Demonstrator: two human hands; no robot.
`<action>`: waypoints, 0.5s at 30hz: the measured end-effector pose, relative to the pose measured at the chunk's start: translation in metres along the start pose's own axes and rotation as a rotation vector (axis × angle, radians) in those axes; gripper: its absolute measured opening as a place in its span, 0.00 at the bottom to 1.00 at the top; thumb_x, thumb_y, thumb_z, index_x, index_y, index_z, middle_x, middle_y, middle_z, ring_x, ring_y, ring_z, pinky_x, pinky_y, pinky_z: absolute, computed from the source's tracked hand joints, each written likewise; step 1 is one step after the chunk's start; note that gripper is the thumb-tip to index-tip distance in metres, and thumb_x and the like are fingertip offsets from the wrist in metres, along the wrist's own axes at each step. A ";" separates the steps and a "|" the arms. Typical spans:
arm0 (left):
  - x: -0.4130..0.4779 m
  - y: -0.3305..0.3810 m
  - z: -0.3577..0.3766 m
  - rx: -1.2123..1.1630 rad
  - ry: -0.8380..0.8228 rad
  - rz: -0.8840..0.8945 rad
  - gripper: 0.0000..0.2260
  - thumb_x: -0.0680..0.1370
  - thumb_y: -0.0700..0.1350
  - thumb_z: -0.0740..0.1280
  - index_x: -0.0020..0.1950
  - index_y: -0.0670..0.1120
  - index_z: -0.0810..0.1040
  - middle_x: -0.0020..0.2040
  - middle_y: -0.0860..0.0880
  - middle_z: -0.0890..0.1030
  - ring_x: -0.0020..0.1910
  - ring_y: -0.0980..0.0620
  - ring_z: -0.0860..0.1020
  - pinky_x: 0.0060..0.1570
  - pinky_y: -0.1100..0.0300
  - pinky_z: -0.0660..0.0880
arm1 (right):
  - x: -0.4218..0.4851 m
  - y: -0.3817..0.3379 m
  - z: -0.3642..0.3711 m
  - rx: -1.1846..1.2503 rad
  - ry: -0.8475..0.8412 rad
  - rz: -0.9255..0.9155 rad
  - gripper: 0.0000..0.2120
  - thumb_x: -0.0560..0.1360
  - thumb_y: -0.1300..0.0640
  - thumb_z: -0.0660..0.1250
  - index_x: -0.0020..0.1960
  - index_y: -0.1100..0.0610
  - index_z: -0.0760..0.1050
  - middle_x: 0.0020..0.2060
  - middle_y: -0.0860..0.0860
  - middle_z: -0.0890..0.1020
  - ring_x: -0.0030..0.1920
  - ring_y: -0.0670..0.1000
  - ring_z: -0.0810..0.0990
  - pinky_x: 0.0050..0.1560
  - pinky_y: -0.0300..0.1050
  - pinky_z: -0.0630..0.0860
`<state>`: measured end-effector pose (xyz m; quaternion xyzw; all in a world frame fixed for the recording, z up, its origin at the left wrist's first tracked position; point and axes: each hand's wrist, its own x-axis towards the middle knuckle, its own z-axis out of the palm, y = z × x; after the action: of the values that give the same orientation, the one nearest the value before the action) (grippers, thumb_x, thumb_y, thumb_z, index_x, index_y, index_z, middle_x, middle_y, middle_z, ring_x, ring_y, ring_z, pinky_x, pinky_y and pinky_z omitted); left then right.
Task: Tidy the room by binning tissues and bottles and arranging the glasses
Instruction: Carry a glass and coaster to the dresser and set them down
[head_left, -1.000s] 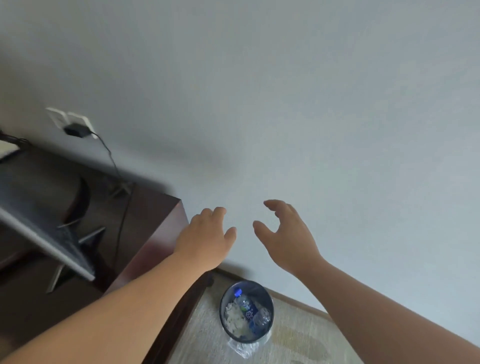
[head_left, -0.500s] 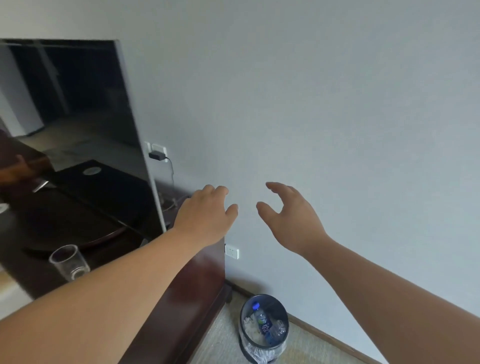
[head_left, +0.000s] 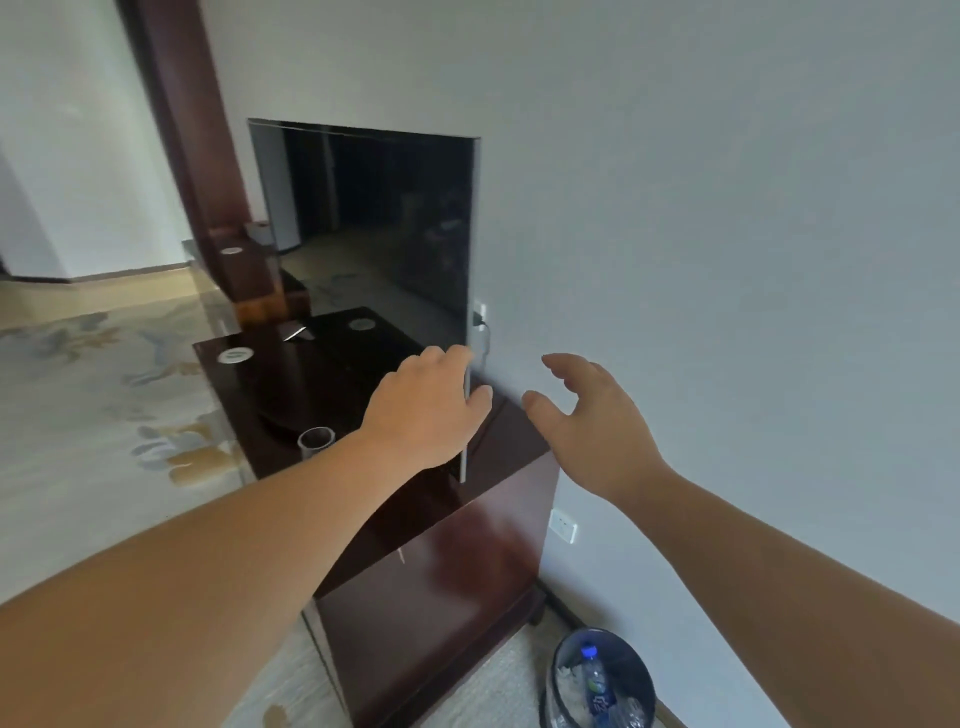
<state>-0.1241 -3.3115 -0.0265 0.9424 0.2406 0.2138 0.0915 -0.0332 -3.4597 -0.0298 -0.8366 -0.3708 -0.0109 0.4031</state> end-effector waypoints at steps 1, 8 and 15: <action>-0.004 -0.006 -0.003 0.008 -0.002 -0.034 0.21 0.79 0.56 0.59 0.68 0.48 0.68 0.61 0.46 0.75 0.59 0.45 0.74 0.56 0.48 0.73 | 0.001 -0.003 0.005 0.006 -0.020 -0.023 0.22 0.77 0.46 0.63 0.70 0.48 0.68 0.66 0.45 0.72 0.55 0.42 0.72 0.55 0.38 0.65; -0.041 -0.046 -0.020 0.074 0.035 -0.249 0.22 0.79 0.56 0.58 0.71 0.48 0.66 0.62 0.46 0.75 0.61 0.45 0.73 0.58 0.46 0.72 | 0.004 -0.028 0.047 0.039 -0.199 -0.149 0.24 0.79 0.44 0.62 0.73 0.46 0.65 0.70 0.45 0.70 0.52 0.43 0.74 0.56 0.38 0.66; -0.075 -0.096 -0.052 0.136 0.079 -0.427 0.22 0.80 0.56 0.57 0.71 0.49 0.66 0.64 0.46 0.74 0.63 0.45 0.72 0.59 0.48 0.72 | 0.009 -0.075 0.096 0.080 -0.321 -0.276 0.25 0.78 0.43 0.62 0.73 0.45 0.65 0.71 0.44 0.69 0.49 0.39 0.71 0.55 0.37 0.65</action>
<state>-0.2468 -3.2612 -0.0335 0.8649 0.4519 0.2097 0.0613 -0.1007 -3.3591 -0.0419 -0.7522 -0.5413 0.0820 0.3667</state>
